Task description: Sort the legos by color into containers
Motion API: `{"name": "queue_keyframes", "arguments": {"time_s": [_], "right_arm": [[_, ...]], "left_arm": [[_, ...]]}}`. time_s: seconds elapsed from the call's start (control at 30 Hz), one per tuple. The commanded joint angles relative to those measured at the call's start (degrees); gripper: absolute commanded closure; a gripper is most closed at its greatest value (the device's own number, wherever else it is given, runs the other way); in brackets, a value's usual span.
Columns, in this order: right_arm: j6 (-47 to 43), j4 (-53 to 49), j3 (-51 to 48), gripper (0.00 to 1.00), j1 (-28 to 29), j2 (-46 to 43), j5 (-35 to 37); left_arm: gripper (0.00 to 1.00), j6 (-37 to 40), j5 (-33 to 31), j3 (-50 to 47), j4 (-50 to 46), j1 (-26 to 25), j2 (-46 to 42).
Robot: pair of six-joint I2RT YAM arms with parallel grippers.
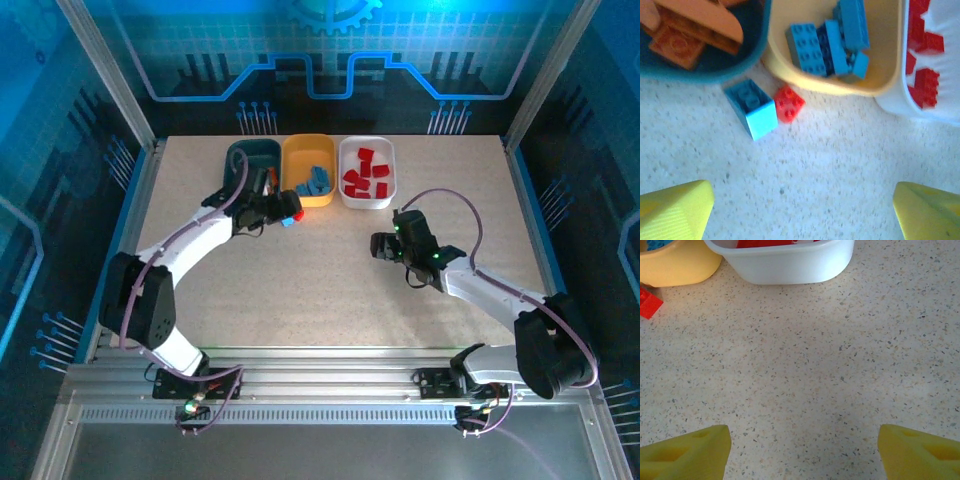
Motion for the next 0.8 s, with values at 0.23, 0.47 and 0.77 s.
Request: {"name": "queue_keyframes", "arguments": {"time_s": [0.23,0.47,0.77], "right_arm": [[0.4,0.6,-0.5,0.22,1.0,-1.1,0.8],[0.2,0.6,-0.5,0.22,1.0,-1.1,0.6],[0.3,0.8,0.1,0.22,1.0,0.8,-0.4]], "left_arm": [[0.23,-0.7,-7.0,3.2,5.0,-1.0,13.0],[0.24,2.0,-9.5,7.2,4.7,-1.0,18.4],[0.27,2.5,-13.1,9.8,3.8,-1.1,22.3]]}}
